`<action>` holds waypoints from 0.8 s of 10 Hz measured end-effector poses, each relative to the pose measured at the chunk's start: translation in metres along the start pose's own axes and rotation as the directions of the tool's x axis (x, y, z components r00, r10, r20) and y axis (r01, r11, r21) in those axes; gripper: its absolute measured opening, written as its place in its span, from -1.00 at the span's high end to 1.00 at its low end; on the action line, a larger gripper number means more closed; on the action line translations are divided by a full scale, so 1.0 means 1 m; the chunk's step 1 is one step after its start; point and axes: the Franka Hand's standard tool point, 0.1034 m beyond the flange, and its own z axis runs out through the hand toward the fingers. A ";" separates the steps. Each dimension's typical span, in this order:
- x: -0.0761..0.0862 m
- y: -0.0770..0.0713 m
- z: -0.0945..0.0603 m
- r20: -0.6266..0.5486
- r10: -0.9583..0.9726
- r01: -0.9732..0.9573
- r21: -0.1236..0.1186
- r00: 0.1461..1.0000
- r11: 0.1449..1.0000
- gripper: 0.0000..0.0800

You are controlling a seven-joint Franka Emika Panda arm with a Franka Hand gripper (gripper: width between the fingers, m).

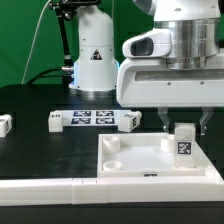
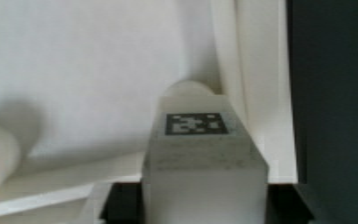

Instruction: Assemble one leg

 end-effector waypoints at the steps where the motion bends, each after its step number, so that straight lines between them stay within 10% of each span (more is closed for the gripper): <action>1: 0.000 0.002 0.000 -0.001 0.084 -0.084 -0.005 0.996 0.996 0.27; 8: 0.008 0.030 0.000 -0.034 0.450 -0.451 -0.044 0.892 0.891 0.25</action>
Offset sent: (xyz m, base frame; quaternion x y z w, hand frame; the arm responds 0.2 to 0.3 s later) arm -0.0094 -0.0036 -0.0052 0.0018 0.0019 0.3300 0.9440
